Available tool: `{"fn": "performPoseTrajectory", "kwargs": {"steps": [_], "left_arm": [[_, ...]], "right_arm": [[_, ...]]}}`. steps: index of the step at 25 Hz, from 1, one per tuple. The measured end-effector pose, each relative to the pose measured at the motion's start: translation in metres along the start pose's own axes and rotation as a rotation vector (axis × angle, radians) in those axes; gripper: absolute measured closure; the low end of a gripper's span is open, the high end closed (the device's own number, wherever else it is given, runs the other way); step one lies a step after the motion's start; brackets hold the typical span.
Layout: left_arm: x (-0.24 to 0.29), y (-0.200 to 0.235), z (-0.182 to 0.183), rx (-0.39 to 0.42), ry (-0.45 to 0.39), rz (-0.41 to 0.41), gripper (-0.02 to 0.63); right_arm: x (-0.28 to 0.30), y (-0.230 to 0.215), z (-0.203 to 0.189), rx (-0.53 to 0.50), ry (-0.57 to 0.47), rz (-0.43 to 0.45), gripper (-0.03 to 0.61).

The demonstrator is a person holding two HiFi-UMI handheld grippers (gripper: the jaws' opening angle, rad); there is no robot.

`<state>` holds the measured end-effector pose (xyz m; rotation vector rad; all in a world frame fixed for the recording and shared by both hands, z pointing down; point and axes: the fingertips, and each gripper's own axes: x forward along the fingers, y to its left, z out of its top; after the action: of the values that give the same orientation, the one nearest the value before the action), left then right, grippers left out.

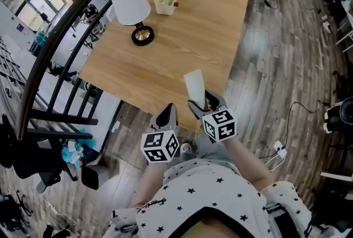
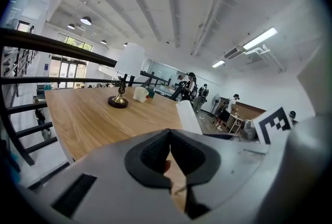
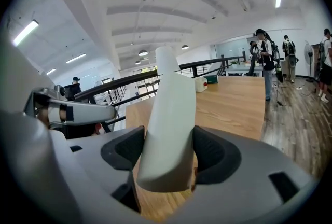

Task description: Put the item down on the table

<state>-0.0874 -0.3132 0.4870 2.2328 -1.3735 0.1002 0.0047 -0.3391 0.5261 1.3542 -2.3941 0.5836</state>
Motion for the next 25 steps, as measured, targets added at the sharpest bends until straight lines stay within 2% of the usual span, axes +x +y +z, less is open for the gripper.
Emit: {"fn": "performPoseTrajectory", "kwargs": {"steps": [10, 20, 25], "left_arm": [[0.035, 0.018, 0.0, -0.034, 0.008, 0.061, 0.601], [0.05, 0.031, -0.002, -0.042, 0.021, 0.084, 0.601], [0.056, 0.038, -0.001, -0.049, 0.026, 0.087, 0.601]], "right_arm": [[0.059, -0.033, -0.026, -0.028, 0.132, 0.022, 0.287], [0.103, -0.048, -0.063, -0.06, 0.308, 0.004, 0.287], [0.115, -0.052, -0.07, -0.073, 0.363, -0.004, 0.287]]}}
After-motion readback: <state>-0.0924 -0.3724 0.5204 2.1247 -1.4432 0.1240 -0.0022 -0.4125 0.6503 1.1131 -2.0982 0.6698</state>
